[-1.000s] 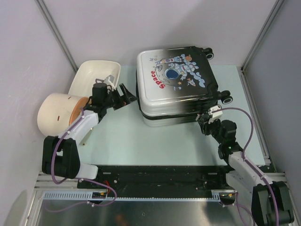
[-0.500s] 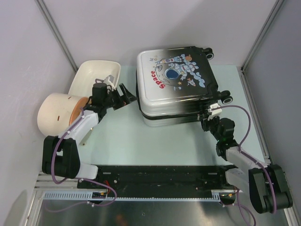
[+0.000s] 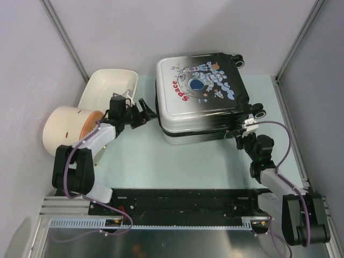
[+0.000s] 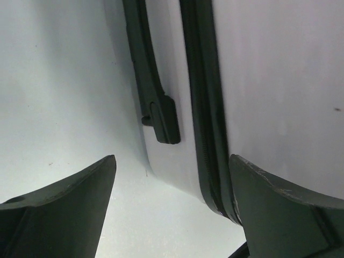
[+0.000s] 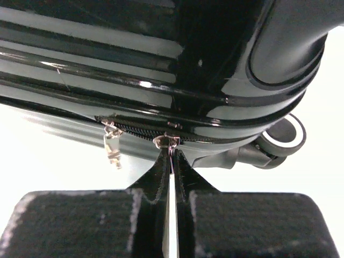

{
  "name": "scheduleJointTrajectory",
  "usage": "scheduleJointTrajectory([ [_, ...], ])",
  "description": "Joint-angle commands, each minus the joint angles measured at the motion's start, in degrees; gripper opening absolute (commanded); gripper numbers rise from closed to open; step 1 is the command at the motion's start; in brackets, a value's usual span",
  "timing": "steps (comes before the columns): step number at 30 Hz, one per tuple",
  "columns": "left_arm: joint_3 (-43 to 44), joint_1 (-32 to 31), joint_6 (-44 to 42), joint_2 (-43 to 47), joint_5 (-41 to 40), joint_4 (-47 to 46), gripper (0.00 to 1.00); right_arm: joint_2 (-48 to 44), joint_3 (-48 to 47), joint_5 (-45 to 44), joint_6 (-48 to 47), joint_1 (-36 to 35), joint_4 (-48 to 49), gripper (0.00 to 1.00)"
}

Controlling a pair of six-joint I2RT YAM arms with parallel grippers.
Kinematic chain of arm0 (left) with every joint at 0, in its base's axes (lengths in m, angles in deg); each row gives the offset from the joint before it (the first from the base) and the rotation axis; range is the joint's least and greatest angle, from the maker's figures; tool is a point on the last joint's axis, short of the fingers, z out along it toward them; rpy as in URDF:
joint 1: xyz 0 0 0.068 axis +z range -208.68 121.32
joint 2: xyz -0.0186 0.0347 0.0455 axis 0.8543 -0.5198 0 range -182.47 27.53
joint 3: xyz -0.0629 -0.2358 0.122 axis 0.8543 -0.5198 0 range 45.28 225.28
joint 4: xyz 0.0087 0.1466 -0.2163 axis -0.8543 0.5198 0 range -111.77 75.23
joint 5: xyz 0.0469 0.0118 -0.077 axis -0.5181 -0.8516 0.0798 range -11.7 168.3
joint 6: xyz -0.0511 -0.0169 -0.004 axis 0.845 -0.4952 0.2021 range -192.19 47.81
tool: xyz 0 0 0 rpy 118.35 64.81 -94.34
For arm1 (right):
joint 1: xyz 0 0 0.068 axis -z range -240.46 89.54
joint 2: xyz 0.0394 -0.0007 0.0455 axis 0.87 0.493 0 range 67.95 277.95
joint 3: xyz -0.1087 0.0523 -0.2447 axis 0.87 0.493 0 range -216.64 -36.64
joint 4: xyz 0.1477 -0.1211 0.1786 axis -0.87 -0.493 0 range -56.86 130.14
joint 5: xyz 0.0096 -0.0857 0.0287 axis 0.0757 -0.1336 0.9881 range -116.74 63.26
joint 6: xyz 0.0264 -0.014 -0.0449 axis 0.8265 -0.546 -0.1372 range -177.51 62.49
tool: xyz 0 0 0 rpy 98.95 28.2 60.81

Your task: Open, take out, and arrange the luggage

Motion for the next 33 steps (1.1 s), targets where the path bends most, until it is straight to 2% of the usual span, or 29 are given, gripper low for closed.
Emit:
scheduleJointTrajectory([
  [1, 3.1, 0.3, 0.4, -2.5, -0.2, -1.0, 0.91, -5.7, 0.2, 2.1, -3.8, 2.5, -2.1, 0.00],
  [7, 5.8, -0.9, -1.2, -7.1, -1.9, -1.7, 0.82, -11.6, 1.0, 3.8, -8.6, 3.2, -7.3, 0.00],
  [10, 7.8, -2.0, -2.1, -9.9, -2.7, -2.1, 0.76, -12.2, 0.9, 5.7, -10.1, 3.2, -8.3, 0.00],
  [17, 10.5, -1.8, -0.8, -12.9, -8.4, -4.8, 0.71, -11.1, -0.6, 5.1, -11.6, 3.2, -7.9, 0.00],
  [20, 9.2, -0.6, 1.2, -12.0, -6.6, -8.5, 0.69, -9.8, -1.1, 3.9, -12.3, 3.3, -6.9, 0.00],
  [25, 6.8, 1.0, -0.7, -6.4, -1.6, -10.3, 0.71, -9.4, -1.7, 3.8, -12.6, 4.1, -6.6, 0.00],
  [28, 5.3, 3.0, -0.2, -3.2, -2.7, -8.9, 0.69, -9.0, -2.0, 4.0, -12.8, 4.1, -6.7, 0.00],
  [30, 6.4, 2.6, -3.8, -2.9, -4.8, -6.7, 0.65, -8.6, -2.1, 3.8, -12.9, 4.1, -6.3, 0.00],
  [33, 6.9, 1.5, -5.2, -4.0, -7.5, -5.9, 0.64, -8.4, -2.1, 3.2, -13.3, 4.2, -6.1, 0.00],
])
